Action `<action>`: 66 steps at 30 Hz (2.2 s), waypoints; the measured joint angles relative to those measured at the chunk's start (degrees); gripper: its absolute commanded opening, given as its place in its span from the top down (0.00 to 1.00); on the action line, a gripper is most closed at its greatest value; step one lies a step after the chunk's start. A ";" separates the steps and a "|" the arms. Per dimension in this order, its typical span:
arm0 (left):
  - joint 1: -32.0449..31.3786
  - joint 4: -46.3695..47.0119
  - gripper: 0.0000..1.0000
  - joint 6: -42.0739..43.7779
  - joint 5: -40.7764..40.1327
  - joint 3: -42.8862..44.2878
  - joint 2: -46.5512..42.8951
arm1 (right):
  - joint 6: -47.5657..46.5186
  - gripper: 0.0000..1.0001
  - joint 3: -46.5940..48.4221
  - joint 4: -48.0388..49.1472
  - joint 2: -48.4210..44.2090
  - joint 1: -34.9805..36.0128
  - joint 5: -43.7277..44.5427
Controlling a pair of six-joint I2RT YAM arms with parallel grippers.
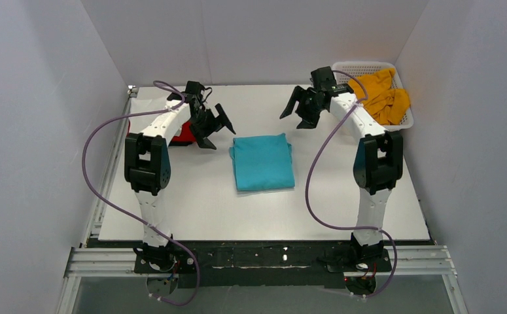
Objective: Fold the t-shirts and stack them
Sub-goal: Put the neatly folded tshirt into the corner of the board with the left arm
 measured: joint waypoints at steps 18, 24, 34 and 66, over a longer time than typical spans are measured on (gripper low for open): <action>-9.77 15.13 0.02 0.35 -6.84 -21.59 -5.81 | -3.13 0.12 -47.47 15.67 -50.45 0.35 15.58; -12.28 18.16 0.06 1.40 -10.10 -21.59 -5.81 | -4.04 0.12 -51.65 15.52 -54.60 0.31 19.71; -17.68 18.88 0.31 2.60 -19.69 -20.22 -4.68 | -5.49 0.13 -52.46 15.63 -55.12 0.22 21.49; -27.23 3.17 1.00 15.32 -43.01 -0.59 7.13 | -7.67 0.13 -57.05 16.52 -53.13 -3.58 24.41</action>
